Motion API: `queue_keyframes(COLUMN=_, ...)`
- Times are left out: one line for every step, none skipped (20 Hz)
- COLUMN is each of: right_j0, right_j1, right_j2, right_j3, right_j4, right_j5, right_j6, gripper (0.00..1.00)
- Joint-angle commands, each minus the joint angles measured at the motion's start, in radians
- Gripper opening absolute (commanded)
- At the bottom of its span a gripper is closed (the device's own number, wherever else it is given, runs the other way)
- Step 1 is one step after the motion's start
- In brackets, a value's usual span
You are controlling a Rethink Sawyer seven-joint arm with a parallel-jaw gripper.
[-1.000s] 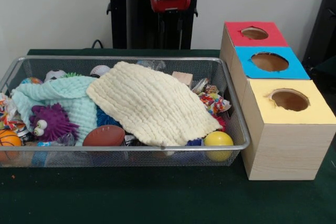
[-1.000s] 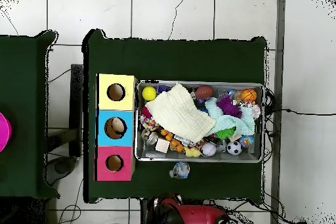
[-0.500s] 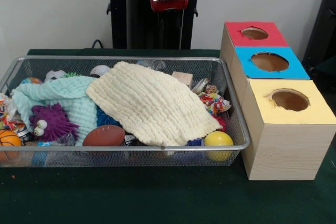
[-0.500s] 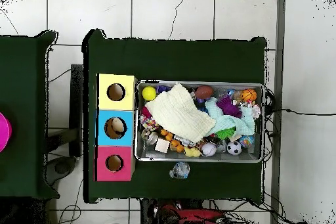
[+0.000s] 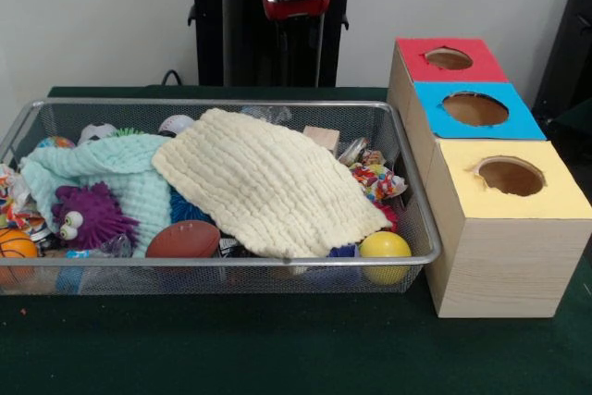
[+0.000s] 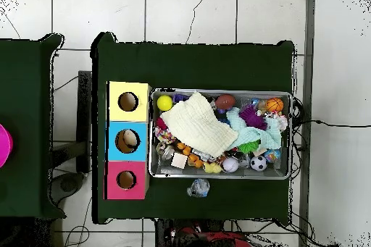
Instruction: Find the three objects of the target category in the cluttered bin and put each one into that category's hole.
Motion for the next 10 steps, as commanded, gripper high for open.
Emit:
queue_keyframes(right_j0=-0.018, right_j1=-0.011, right_j2=0.057, right_j3=-0.137, right_j4=0.005, right_j5=0.002, right_j6=0.118, gripper=1.0)
queue_keyframes(right_j0=-0.019, right_j1=-0.016, right_j2=0.06, right_j3=-0.137, right_j4=0.007, right_j5=0.01, right_j6=0.117, gripper=1.0)
queue_keyframes(right_j0=-0.022, right_j1=-0.019, right_j2=0.062, right_j3=-0.135, right_j4=0.008, right_j5=0.017, right_j6=0.115, gripper=1.0)
queue_keyframes(right_j0=-0.023, right_j1=-0.023, right_j2=0.064, right_j3=-0.135, right_j4=0.009, right_j5=0.022, right_j6=0.114, gripper=1.0)
queue_keyframes(right_j0=-0.021, right_j1=-0.025, right_j2=0.063, right_j3=-0.134, right_j4=0.01, right_j5=0.025, right_j6=0.114, gripper=1.0)
queue_keyframes(right_j0=-0.02, right_j1=-0.028, right_j2=0.064, right_j3=-0.133, right_j4=0.012, right_j5=0.029, right_j6=0.114, gripper=1.0)
queue_keyframes(right_j0=-0.022, right_j1=-0.029, right_j2=0.065, right_j3=-0.133, right_j4=0.012, right_j5=0.032, right_j6=0.113, gripper=1.0)
queue_keyframes(right_j0=-0.021, right_j1=-0.031, right_j2=0.065, right_j3=-0.132, right_j4=0.013, right_j5=0.034, right_j6=0.113, gripper=1.0)
queue_keyframes(right_j0=-0.02, right_j1=-0.029, right_j2=0.064, right_j3=-0.132, right_j4=0.013, right_j5=0.032, right_j6=0.114, gripper=1.0)
queue_keyframes(right_j0=-0.021, right_j1=-0.03, right_j2=0.064, right_j3=-0.131, right_j4=0.013, right_j5=0.035, right_j6=0.114, gripper=1.0)
